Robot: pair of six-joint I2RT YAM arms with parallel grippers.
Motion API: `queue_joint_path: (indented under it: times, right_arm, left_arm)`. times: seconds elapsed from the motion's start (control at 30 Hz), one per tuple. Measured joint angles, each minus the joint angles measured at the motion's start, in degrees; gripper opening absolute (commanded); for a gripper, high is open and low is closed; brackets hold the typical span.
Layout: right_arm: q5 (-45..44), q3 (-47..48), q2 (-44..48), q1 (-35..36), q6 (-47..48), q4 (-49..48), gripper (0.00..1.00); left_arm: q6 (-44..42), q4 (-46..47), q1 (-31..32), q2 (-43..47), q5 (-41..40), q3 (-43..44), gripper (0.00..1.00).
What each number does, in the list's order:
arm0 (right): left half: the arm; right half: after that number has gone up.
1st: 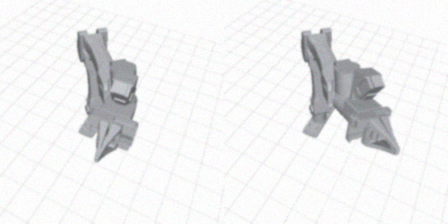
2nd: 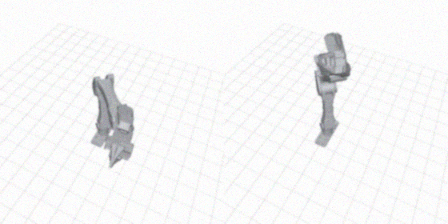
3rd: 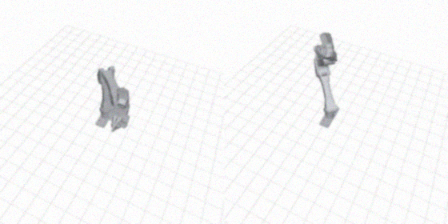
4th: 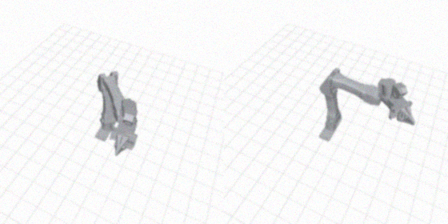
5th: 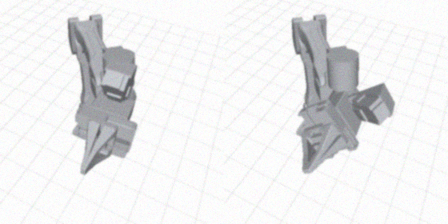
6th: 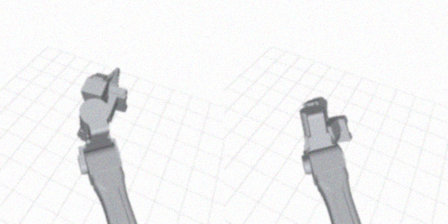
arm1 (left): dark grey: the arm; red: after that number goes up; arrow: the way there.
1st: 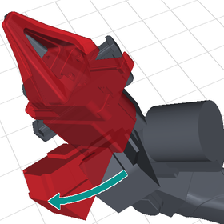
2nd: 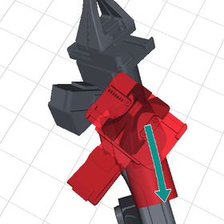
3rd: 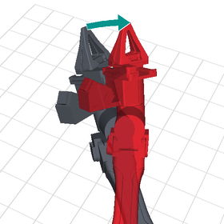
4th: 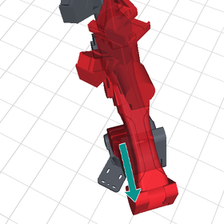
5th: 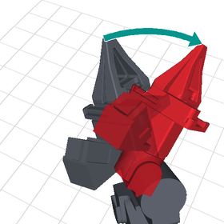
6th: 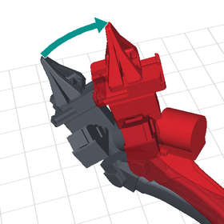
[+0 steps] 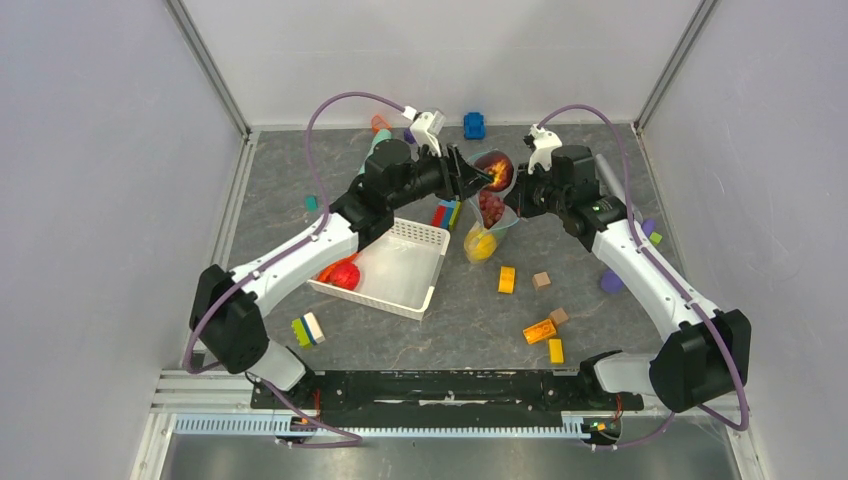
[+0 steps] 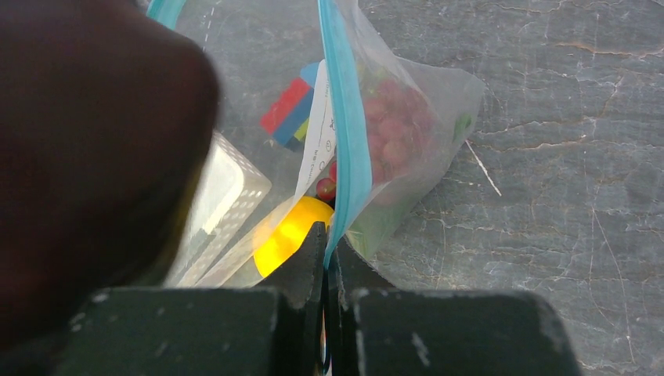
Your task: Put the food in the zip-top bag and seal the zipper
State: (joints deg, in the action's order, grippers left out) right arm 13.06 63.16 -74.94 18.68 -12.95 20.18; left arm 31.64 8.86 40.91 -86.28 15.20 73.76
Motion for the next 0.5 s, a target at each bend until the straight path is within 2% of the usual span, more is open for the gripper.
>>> queue_joint_path:
  times: [0.13, 0.3, 0.33, 0.37, 0.43, 0.5]
  right_arm:
    - [-0.02, -0.02, 0.17, 0.0, 0.24, 0.02, 0.0]
    - [-0.11, -0.04, 0.26, 0.0, 0.42, 0.04, 0.0]
    - [-0.15, -0.04, 0.26, 0.0, 0.42, 0.02, 0.0]
    - [-0.17, -0.04, 0.28, 0.0, 0.42, 0.04, 0.0]
    - [-0.22, -0.04, 0.39, 0.0, 0.44, 0.04, 0.0]
    - [-0.26, -0.04, 0.55, 0.0, 0.44, 0.07, 0.0]
  left_arm:
    - [-0.68, -0.98, 0.35, -2.32, -0.63, 0.15, 0.23]
    - [-1.88, -3.67, 1.03, -3.93, -3.8, 1.01, 0.37]
    - [-1.97, -4.44, 1.29, -4.24, -4.74, 1.33, 0.42]
    - [-2.12, -4.85, 1.42, -4.55, -5.16, 1.6, 0.54]
    - [-2.84, -6.56, 1.88, -5.33, -6.32, 2.6, 0.66]
    - [-3.63, -7.8, 2.16, -6.19, -7.04, 3.67, 0.83]
